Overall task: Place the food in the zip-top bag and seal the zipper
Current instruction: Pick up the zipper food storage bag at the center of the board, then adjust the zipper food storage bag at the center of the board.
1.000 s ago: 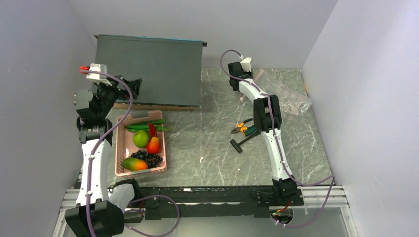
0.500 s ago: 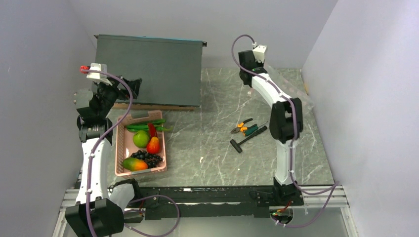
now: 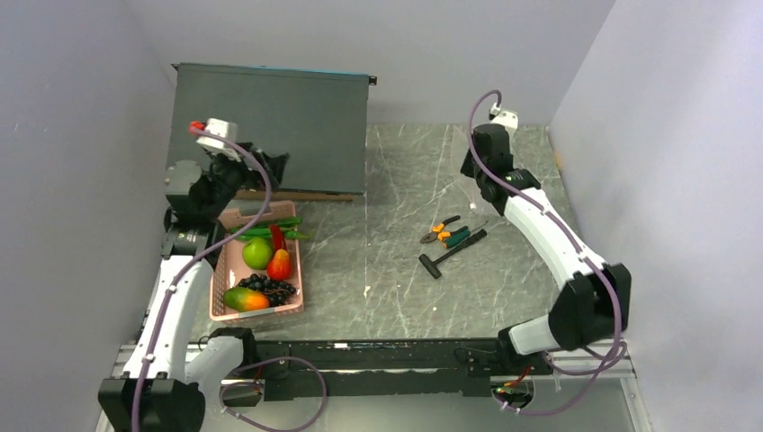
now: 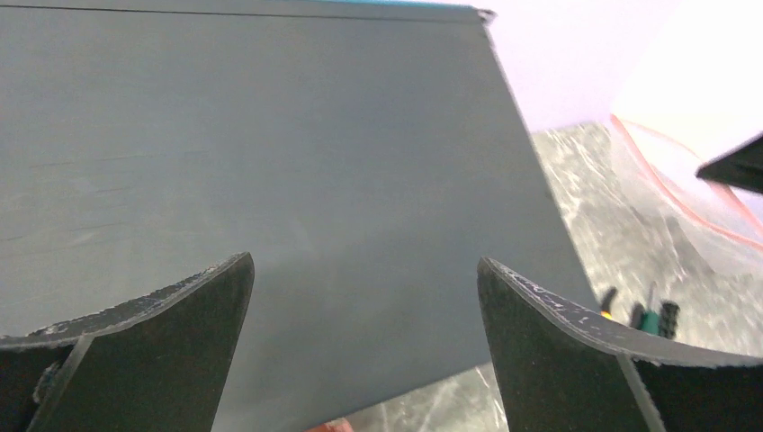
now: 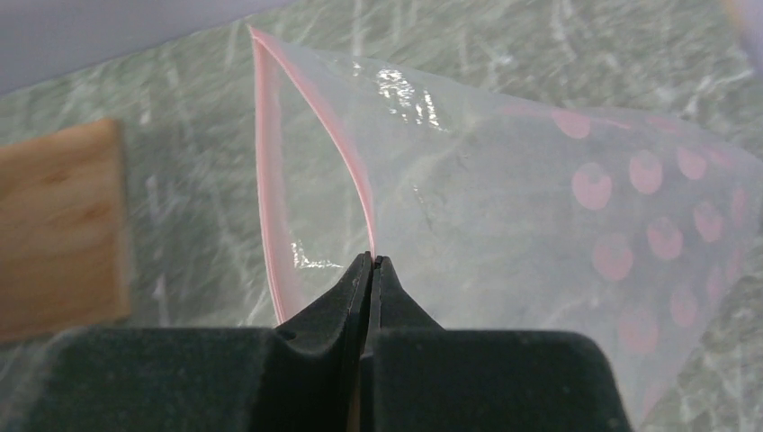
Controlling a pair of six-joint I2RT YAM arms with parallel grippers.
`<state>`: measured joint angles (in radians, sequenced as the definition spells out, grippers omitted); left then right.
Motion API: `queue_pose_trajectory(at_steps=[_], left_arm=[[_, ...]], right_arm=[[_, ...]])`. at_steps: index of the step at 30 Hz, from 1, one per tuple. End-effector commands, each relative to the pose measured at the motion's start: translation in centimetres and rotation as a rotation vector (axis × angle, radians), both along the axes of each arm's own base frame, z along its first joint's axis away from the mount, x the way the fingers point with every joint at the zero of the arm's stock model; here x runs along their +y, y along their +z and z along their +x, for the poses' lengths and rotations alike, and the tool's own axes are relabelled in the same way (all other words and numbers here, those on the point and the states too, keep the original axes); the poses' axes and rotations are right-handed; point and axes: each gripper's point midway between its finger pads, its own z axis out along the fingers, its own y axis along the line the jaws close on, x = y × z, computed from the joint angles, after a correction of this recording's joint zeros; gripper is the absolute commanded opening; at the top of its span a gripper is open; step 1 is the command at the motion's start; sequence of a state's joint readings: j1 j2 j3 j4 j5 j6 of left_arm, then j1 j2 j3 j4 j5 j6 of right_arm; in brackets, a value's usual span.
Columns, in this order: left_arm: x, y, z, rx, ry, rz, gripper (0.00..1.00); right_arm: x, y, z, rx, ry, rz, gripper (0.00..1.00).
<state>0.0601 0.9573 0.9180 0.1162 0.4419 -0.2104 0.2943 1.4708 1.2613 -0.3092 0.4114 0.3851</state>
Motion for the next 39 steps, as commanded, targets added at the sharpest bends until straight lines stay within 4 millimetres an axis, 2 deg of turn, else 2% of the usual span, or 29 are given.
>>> queue_pose_trajectory(at_steps=[1,4,9,12,15,18,22,26,29,35,39], left_arm=[[-3.0,1.2,-1.6,-0.06,-0.008,0.139,1.0],[-5.4,0.3,-2.6,-0.054,-0.043,0.223,1.0],[-8.2,-1.9,-3.1,0.032,-0.097,0.259,1.0],[-9.2,-2.9,-4.6,0.142,-0.138,0.1,1.0],[-9.9,-4.3,-7.4,0.246,-0.188,-0.059,1.0],[-9.8,-6.3,-10.2,0.368,-0.193,-0.209,1.0],[-9.4,-7.9,-13.7,0.462,-0.203,-0.32,1.0],[-8.2,-9.0,-16.0,0.522,-0.154,-0.405,1.0],[-8.9,-8.7,-17.5,0.521,-0.221,-0.483,1.0],[-10.5,-7.6,-18.6,0.51,-0.35,-0.627,1.0],[-11.5,-7.0,-18.6,0.536,-0.408,-0.652,0.99]], right_arm=[[3.9,2.7,-3.9,-0.055,0.148,0.161,0.0],[4.8,2.7,-6.6,-0.058,0.205,0.173,0.0],[4.2,3.5,-9.7,-0.081,0.229,0.149,0.0],[4.6,4.4,-11.5,-0.108,0.262,0.169,0.0],[5.2,4.7,-13.0,-0.113,0.31,0.193,0.0],[6.1,4.9,-14.4,-0.1,0.367,0.211,0.0],[8.3,5.8,-16.6,-0.094,0.492,0.261,0.0],[10.3,6.7,-18.8,-0.075,0.592,0.301,0.0],[12.1,7.0,-20.6,-0.049,0.665,0.339,0.0],[16.8,6.0,-24.4,0.008,0.819,0.431,0.0],[19.7,5.6,-25.8,0.017,0.866,0.483,0.0]])
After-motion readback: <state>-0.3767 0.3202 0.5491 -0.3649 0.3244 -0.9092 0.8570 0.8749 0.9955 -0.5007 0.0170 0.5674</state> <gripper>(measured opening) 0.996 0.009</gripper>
